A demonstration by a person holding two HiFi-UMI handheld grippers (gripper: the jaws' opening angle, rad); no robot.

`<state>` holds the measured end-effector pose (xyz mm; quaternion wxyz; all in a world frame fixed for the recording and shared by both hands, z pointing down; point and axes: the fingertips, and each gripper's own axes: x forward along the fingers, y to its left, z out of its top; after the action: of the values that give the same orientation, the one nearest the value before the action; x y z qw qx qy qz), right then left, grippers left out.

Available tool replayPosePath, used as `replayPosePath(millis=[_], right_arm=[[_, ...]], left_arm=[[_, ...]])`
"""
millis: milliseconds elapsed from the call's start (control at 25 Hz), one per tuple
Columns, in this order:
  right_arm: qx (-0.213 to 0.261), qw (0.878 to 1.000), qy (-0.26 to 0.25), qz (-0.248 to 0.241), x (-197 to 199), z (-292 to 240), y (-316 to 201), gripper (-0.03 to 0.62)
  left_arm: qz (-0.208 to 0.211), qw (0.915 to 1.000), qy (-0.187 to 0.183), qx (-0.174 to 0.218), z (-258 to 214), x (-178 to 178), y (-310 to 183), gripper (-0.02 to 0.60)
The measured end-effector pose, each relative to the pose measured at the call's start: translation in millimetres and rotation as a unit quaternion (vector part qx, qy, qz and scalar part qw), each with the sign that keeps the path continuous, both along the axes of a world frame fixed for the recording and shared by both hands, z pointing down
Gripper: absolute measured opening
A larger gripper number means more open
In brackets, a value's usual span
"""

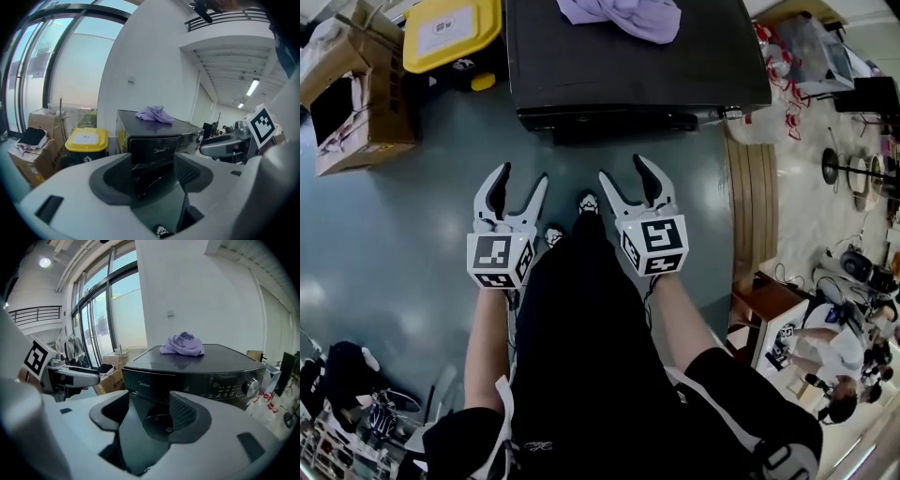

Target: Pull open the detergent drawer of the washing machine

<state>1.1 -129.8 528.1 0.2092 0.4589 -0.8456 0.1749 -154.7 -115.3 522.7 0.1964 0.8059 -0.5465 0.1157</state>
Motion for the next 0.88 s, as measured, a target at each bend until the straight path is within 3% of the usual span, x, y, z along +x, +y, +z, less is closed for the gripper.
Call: replayPosePath(millis=[280, 880], right_arm=[[0.013, 0.999, 0.029, -0.03, 3.5, 16.8, -39.3, 0.278], [-0.023, 1.0, -0.002, -0.009, -6.7, 43.1, -84.5, 0.275]], left_arm=[[-0.027, 0.9993, 0.019, -0.02, 26.7, 8.5, -31.5, 0.287], [-0.056, 0.9978, 0.02, -0.031, 47.0, 1.2, -83.8, 0.287]])
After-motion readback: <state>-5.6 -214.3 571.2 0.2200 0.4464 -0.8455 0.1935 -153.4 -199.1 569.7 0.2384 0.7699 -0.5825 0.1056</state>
